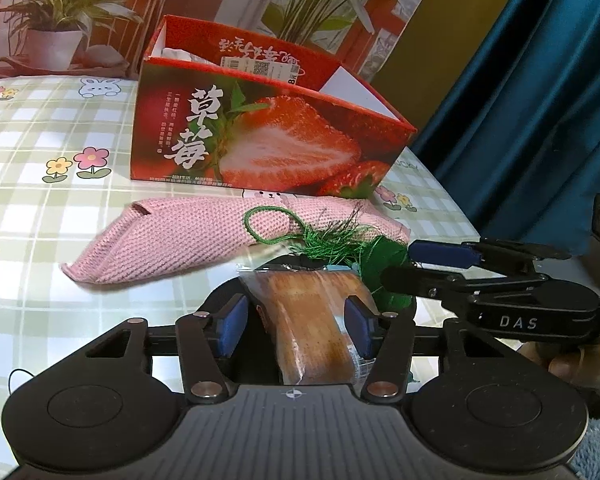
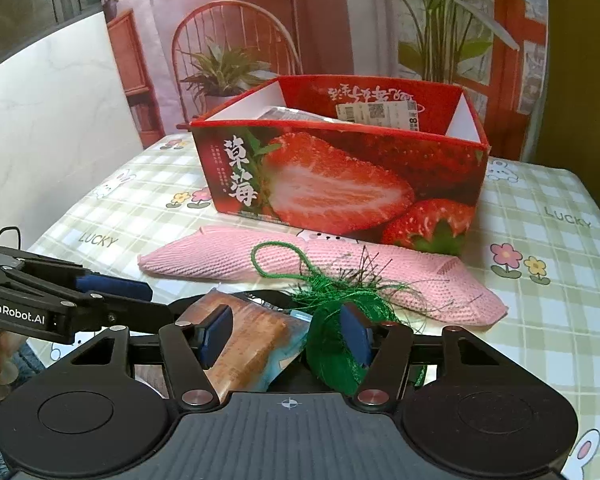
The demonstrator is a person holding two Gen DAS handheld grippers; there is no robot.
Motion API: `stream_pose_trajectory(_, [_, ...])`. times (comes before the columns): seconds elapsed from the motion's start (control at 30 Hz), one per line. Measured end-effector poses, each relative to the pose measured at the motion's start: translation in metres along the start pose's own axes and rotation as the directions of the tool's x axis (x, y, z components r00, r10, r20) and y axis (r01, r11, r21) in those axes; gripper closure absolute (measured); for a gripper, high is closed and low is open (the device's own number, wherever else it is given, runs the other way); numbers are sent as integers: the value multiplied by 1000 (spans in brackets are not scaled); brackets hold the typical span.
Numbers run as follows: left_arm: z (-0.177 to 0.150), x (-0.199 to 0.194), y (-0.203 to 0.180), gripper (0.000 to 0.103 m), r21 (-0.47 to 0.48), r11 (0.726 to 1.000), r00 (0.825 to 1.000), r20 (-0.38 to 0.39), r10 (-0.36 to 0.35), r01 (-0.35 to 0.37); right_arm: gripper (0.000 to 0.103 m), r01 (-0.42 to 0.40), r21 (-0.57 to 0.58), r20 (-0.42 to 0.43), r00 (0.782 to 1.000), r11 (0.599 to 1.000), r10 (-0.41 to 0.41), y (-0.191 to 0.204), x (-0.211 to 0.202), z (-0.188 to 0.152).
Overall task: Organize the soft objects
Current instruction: 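Close the left gripper on the bread snack while the right gripper also grips it, then lift the bread snack with both grippers over the red box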
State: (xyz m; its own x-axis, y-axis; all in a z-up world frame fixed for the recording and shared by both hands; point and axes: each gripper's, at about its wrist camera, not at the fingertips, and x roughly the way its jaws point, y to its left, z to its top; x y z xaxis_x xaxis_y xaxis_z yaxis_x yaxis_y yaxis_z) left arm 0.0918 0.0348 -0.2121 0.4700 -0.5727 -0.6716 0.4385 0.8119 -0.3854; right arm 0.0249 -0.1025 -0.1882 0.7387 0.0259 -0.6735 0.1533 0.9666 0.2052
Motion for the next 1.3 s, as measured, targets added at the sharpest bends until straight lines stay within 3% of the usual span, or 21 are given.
stream_pose_trajectory(0.23, [-1, 3, 2, 51, -9, 1000, 1000, -11, -23, 23, 55, -21, -13, 24, 999, 1000, 21, 2, -5, 5])
stream_pose_trajectory(0.67, [-6, 22, 13, 57, -73, 994, 993, -87, -84, 78, 69, -124, 39, -122, 984, 991, 128, 5, 21, -10])
stream_pose_trajectory(1.0, [-11, 36, 21, 62, -125, 987, 984, -130, -118, 102, 67, -166, 121, -162, 969, 979, 184, -4, 30, -14])
stream_pose_trajectory(1.3, [-10, 36, 19, 68, -119, 987, 985, -122, -122, 108, 66, -182, 164, -167, 963, 969, 210, -8, 33, -16])
